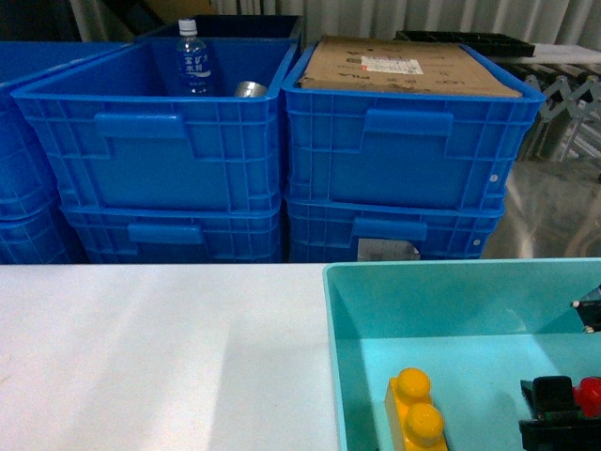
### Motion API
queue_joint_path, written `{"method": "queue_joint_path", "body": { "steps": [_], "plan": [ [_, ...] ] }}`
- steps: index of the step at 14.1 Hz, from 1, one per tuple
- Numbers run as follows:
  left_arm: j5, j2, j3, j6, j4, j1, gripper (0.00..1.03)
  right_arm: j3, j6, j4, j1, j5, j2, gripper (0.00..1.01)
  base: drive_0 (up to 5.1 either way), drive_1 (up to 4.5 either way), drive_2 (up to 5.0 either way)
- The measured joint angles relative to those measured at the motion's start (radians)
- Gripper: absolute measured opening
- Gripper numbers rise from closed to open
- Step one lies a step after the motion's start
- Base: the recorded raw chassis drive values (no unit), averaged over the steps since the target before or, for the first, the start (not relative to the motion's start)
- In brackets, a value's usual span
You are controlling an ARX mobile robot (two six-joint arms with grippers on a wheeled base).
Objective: Pick red block from blue box to shelf
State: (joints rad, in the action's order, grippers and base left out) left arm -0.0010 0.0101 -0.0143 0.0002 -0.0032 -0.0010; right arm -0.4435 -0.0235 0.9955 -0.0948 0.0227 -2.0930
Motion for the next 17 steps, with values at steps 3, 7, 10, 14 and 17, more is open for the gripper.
{"method": "queue_joint_path", "body": {
  "steps": [3,7,10,14,17],
  "plan": [
    [0.000,0.000,0.000,0.000,0.000,0.000,0.98,0.007,0.011,0.043,0.018,-0.019,-0.020,0.37,0.0,0.00,0.0],
    [0.000,0.000,0.000,0.000,-0.001,0.000,0.98,0.033,0.062,0.016,0.024,-0.069,0.071,0.30,0.0,0.00,0.0],
    [0.000,0.000,0.000,0.000,0.000,0.000,0.98,0.000,0.085,-0.221,0.024,-0.157,0.371,0.30,0.0,0.00,0.0],
    [0.000,0.000,0.000,0.000,0.000,0.000,0.98,-0.063,0.095,-0.293,0.295,-0.229,0.856,0.29,0.0,0.00,0.0],
    [0.000,0.000,0.000,0.000,0.000,0.000,0.98,0.032,0.091,-0.325,0.214,-0.184,1.106,0.29,0.0,0.00,0.0]
  ]
}}
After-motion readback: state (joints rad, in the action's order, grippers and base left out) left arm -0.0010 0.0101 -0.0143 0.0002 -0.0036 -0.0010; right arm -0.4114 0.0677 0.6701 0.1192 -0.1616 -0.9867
